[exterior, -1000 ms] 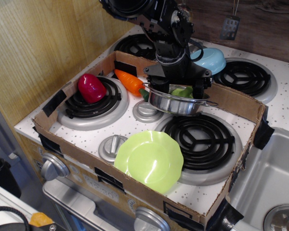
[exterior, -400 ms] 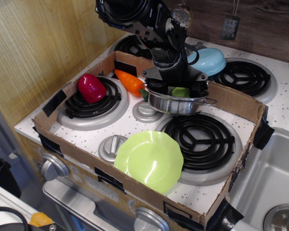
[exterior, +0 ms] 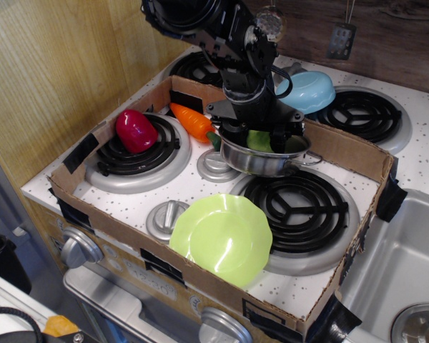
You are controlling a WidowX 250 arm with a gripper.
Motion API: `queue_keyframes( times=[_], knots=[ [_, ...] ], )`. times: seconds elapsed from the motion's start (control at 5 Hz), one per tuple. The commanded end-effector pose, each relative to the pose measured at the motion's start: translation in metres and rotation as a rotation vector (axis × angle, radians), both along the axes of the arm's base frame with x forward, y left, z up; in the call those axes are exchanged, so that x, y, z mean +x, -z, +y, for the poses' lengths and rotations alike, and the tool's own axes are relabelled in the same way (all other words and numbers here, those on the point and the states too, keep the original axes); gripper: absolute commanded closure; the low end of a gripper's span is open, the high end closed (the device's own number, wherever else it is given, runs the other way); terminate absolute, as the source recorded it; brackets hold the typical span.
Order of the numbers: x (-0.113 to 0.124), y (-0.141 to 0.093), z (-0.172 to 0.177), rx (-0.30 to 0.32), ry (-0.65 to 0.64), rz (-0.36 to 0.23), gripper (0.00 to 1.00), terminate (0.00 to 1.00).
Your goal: Take broccoli out of pan
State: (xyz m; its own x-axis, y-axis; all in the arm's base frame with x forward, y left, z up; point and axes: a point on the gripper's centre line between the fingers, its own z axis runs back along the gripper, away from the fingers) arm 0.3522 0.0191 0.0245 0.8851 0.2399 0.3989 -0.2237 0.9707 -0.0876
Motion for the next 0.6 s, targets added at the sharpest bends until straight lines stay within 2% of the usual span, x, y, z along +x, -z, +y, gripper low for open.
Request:
queue_keyframes(
  times=[0.0, 0.2, 0.4],
  knots=[
    [0.016, -0.059, -0.001, 0.090, 0.023, -0.024, 1.00, 0.00],
    [0.015, -0.088, -0.001, 0.141, 0.007, 0.008, 1.00, 0.00],
    [-0.001, -0.108, 0.006, 0.158, -0.037, 0.064, 1.00, 0.00]
  ],
)
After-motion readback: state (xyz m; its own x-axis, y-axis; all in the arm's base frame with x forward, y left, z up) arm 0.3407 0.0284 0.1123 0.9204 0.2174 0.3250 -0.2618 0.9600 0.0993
